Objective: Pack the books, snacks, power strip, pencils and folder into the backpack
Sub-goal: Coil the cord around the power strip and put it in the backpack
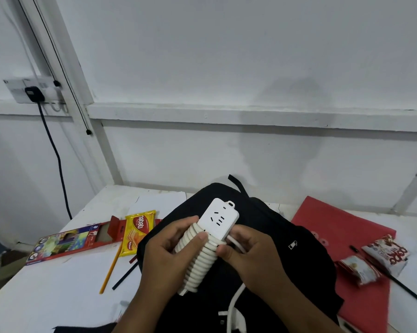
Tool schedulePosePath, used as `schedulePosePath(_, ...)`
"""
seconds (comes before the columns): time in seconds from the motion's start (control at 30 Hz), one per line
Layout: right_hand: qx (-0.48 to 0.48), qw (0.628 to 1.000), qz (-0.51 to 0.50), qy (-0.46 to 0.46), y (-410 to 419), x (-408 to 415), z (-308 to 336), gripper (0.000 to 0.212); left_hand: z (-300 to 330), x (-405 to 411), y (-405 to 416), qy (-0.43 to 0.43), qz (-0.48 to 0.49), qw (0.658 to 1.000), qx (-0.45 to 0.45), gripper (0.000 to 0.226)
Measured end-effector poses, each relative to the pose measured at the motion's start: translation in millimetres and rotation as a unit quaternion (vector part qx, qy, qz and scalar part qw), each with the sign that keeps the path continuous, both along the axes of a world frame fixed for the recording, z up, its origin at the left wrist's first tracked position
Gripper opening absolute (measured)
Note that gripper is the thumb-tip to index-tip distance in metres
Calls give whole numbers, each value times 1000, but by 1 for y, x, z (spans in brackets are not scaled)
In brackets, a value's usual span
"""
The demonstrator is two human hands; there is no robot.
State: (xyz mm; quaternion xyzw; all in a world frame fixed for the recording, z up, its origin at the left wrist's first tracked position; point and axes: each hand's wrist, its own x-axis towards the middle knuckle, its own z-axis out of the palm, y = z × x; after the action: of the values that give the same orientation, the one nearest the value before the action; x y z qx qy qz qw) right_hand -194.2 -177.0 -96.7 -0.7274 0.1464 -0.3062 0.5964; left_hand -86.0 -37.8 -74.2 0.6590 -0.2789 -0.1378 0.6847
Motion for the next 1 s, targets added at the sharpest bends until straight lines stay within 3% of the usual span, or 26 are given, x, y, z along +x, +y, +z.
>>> schedulePosePath(0.3,90,995,4,-51,10,4,3,26,0,15,-6,7,1,1000,-24,30)
schedulePosePath(0.43,137,990,-16,-37,11,3,0,24,1,15,-12,50,-48,997,-38,32)
schedulePosePath(0.6,58,997,-36,-25,2,-5,8,23,5,10,-17,4,-158,987,13,43)
schedulePosePath(0.77,13,998,-62,13,-1,-6,9,26,1,6,-23,-21,-67,997,8,41)
schedulePosePath(1.0,204,978,12,46,-4,-15,8,26,1,6,-20,-36,-25,999,4,41)
